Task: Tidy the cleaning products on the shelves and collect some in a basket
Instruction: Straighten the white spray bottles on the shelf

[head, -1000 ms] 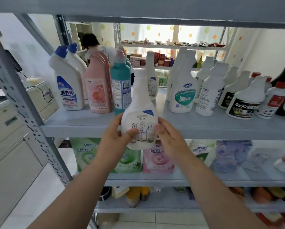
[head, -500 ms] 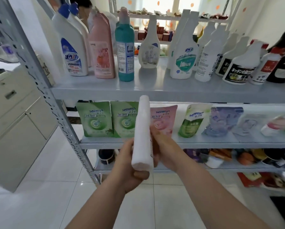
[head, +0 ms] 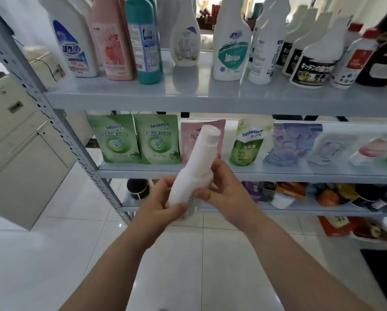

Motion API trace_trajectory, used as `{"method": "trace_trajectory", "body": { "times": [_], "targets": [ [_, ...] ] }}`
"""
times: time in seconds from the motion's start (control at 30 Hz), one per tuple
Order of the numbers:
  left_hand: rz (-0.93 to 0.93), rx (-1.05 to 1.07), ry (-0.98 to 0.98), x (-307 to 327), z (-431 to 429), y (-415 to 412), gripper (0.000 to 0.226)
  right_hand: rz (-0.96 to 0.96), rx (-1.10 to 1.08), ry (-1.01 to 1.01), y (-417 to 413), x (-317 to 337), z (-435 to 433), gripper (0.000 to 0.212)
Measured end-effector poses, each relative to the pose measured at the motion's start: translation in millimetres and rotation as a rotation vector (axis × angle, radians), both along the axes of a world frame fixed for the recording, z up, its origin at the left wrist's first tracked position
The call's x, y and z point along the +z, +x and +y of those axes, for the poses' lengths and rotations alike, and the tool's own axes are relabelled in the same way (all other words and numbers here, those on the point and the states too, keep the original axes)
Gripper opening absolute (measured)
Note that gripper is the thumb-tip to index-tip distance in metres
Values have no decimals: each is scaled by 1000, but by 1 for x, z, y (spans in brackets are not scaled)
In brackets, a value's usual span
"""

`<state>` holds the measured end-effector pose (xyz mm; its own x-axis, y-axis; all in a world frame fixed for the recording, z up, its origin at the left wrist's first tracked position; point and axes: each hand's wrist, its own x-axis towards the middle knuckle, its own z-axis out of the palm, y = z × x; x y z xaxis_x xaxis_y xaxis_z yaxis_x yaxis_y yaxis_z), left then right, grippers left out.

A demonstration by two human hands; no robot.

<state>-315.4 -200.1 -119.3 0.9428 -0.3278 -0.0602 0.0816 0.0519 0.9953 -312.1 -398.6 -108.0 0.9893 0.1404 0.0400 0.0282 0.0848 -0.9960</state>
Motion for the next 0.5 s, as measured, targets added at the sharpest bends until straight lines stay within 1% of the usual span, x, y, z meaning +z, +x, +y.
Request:
{"method": "trace_trajectory", "body": {
  "times": [0.07, 0.13, 0.2, 0.23, 0.27, 0.33, 0.37, 0.43, 0.5],
  "targets": [
    [32, 73, -7, -5, -23, -9, 46, 3, -49, -23, -7, -3, -19, 60],
    [103, 111, -13, -12, -45, -19, 40, 48, -46, -17, -14, -6, -37, 48],
    [304, 202, -117, -17, -67, -29, 28, 151, -3, 80, -20, -10, -54, 32],
    [427, 260, -186, -17, -78, -34, 25, 203, 29, 131, -24, -13, -62, 31],
    [526, 303, -234, -17, -88, -40, 25, 242, 62, 177, -26, -18, -69, 33],
    [624, 350, -297, -19, -105, -52, 27, 314, 104, 268, -31, -27, -78, 40],
    [646, 365, -334, -19, -113, -58, 27, 370, 124, 310, -33, -30, -82, 46],
    [714, 392, -417, -20, -126, -69, 25, 505, 154, 363, -36, -35, -88, 66],
    [829, 387, -526, -19, -136, -78, 30, 608, 205, 385, -38, -42, -93, 76]
  ]
}}
